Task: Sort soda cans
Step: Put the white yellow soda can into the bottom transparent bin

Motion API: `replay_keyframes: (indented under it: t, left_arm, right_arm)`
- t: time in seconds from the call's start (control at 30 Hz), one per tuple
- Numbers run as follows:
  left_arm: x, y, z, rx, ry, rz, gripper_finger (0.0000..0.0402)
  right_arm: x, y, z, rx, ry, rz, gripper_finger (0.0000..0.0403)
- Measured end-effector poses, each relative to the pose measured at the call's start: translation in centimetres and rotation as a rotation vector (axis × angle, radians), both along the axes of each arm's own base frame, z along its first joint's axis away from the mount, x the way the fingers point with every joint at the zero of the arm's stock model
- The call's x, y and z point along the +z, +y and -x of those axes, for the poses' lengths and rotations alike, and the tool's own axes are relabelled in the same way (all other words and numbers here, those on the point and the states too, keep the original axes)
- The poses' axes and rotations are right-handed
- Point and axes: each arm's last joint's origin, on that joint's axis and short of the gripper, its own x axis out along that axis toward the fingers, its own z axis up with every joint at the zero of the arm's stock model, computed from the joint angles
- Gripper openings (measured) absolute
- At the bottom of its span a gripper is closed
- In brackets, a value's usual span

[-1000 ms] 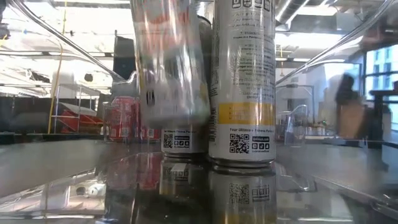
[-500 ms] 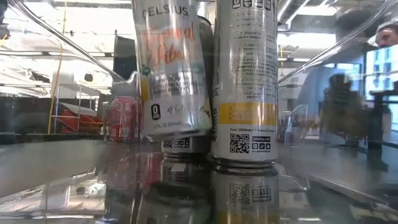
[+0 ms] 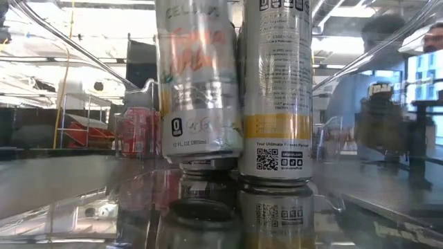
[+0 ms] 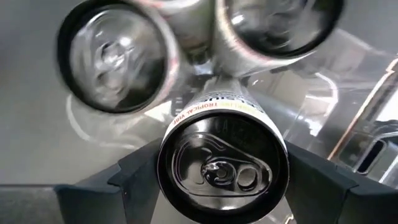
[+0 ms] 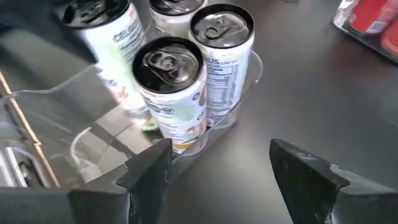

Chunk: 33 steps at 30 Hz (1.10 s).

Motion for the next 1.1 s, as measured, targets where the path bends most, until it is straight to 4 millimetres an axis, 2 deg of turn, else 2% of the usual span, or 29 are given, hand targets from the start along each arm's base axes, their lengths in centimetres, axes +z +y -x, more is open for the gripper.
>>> replay_keyframes:
  t: [0.2, 0.43, 0.7, 0.8, 1.0, 1.1]
  left_arm:
    - [0.1, -0.2, -0.4, -0.056, -0.037, 0.007, 0.0286]
    - [0.3, -0.1, -0.4, -0.042, -0.055, -0.021, 0.0304]
    - [0.3, 0.1, 0.0, -0.061, -0.019, -0.048, 0.03]
    - [1.1, 0.4, 0.5, -0.061, 0.002, -0.052, 0.03]
    - [4.3, 1.4, 2.5, -0.033, -0.049, -0.026, 0.03]
    - [4.7, 1.2, 2.9, -0.017, -0.06, -0.034, 0.03]
  right_arm:
    - [-0.1, -0.3, -0.4, 0.007, -0.001, 0.021, 0.0286]
    - [-0.1, -0.4, -0.6, 0.002, -0.006, 0.017, 0.0286]
    - [0.0, -0.5, -0.7, 0.0, -0.015, 0.029, 0.0286]
    - [0.0, -0.5, -0.7, 0.001, -0.015, 0.029, 0.0286]
    - [-0.1, -1.1, -1.3, -0.015, 0.023, 0.002, 0.0286]
    - [-0.1, -1.5, -1.7, -0.005, 0.043, 0.017, 0.0286]
